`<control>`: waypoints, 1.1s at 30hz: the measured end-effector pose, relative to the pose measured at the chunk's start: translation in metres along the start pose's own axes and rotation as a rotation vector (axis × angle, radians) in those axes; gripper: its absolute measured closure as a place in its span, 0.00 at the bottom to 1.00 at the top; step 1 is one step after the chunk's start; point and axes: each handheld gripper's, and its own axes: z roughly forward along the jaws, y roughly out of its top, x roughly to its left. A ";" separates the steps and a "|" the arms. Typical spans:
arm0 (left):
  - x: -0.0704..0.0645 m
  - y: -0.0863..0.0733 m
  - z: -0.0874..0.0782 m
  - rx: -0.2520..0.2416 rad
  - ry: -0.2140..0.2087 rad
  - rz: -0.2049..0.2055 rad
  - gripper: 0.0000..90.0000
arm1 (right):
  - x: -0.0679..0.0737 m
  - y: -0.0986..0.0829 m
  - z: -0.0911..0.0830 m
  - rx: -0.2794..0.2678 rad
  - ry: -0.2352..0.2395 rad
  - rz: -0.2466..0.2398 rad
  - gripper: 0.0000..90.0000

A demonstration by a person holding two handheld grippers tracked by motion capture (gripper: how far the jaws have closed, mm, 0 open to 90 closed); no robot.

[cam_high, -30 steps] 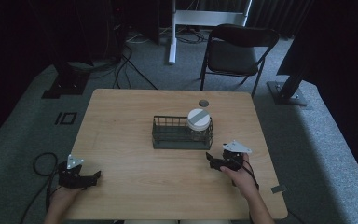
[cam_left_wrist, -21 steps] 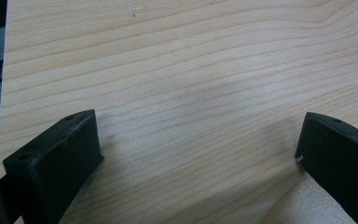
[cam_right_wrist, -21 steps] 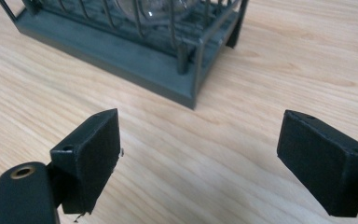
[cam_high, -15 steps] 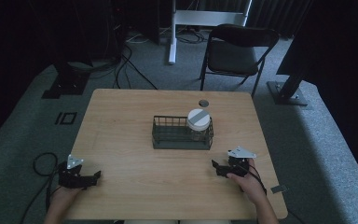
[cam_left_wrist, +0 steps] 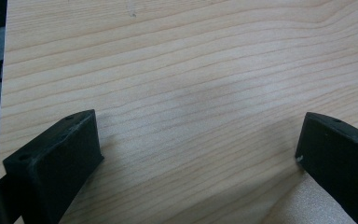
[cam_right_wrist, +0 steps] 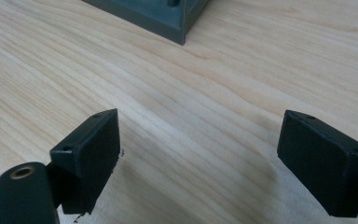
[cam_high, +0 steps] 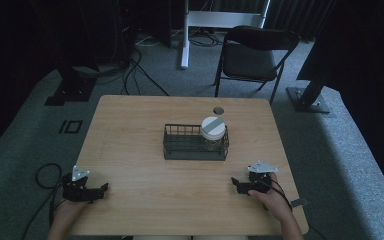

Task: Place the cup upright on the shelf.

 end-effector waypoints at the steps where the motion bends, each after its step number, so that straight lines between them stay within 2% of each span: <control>1: 0.000 0.000 0.000 0.000 0.000 0.000 0.00 | -0.001 -0.001 -0.001 0.000 0.005 -0.005 0.14; 6: 0.000 0.000 0.000 0.000 0.000 -0.001 0.00 | -0.003 -0.003 -0.003 0.011 0.015 -0.018 0.14; 12: 0.000 0.000 0.000 0.000 0.000 0.000 0.00 | -0.001 -0.006 -0.003 0.050 0.065 -0.048 0.14; 15: 0.000 0.000 0.000 0.000 0.000 0.000 0.00 | 0.000 -0.006 -0.002 0.058 0.068 -0.062 0.14; 33: 0.000 0.000 0.000 0.000 0.000 0.000 0.00 | 0.000 -0.007 -0.003 0.062 0.069 -0.060 0.13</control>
